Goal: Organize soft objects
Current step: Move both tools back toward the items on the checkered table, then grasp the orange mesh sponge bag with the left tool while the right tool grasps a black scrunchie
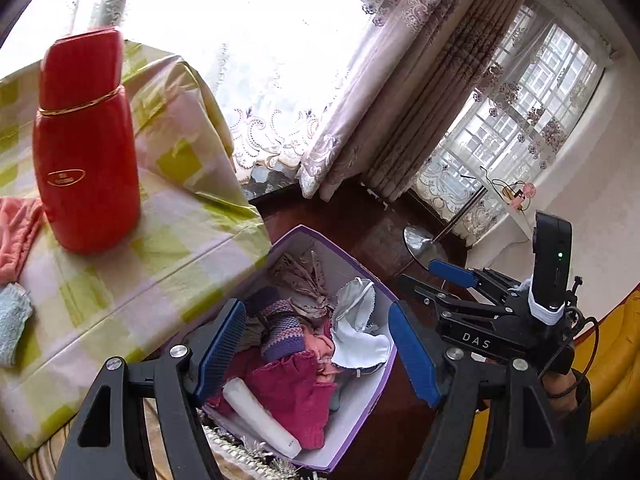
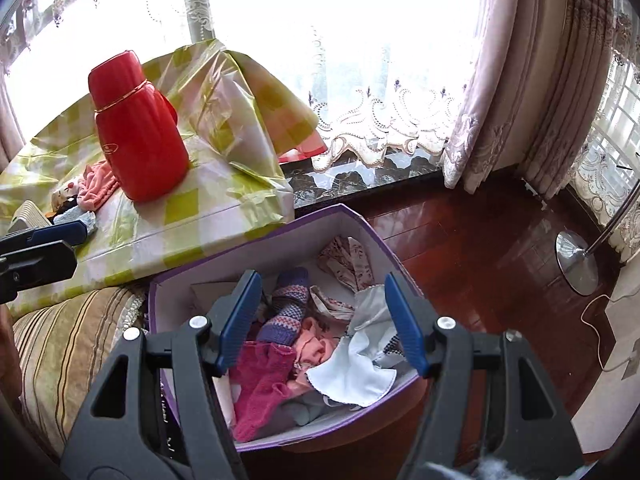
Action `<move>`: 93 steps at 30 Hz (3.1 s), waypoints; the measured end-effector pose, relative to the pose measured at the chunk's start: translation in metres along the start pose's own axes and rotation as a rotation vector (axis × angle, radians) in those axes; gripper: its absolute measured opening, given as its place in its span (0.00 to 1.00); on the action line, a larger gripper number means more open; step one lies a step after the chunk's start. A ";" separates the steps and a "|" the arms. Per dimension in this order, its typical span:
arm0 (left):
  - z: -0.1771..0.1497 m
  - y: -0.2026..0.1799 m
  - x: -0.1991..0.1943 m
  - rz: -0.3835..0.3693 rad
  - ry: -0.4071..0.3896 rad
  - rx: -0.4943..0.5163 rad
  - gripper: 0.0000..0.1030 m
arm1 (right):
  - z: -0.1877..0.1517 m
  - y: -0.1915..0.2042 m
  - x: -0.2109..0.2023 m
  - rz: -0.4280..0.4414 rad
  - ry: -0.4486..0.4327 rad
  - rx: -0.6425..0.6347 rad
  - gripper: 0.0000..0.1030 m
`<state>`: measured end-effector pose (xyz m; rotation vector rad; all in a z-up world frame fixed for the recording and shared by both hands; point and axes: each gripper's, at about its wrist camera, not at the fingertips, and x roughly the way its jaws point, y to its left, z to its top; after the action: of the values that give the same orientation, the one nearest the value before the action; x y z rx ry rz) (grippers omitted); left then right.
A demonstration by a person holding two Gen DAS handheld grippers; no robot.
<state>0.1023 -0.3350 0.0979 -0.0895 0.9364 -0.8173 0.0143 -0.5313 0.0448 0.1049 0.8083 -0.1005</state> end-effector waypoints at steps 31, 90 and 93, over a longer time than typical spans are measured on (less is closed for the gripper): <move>-0.105 0.243 -0.264 0.595 -0.391 -0.504 0.71 | 0.047 0.245 0.034 0.322 -0.046 -0.410 0.66; -0.076 0.435 -0.131 0.445 0.069 0.075 0.74 | 0.093 0.460 0.221 0.739 0.214 -1.139 0.66; -0.075 0.437 -0.131 0.447 0.059 0.063 0.74 | 0.092 0.463 0.225 0.747 0.230 -1.142 0.64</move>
<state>0.2602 0.0791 -0.0356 0.1944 0.9395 -0.4351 0.2947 -0.0964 -0.0298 -0.6735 0.9055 1.0888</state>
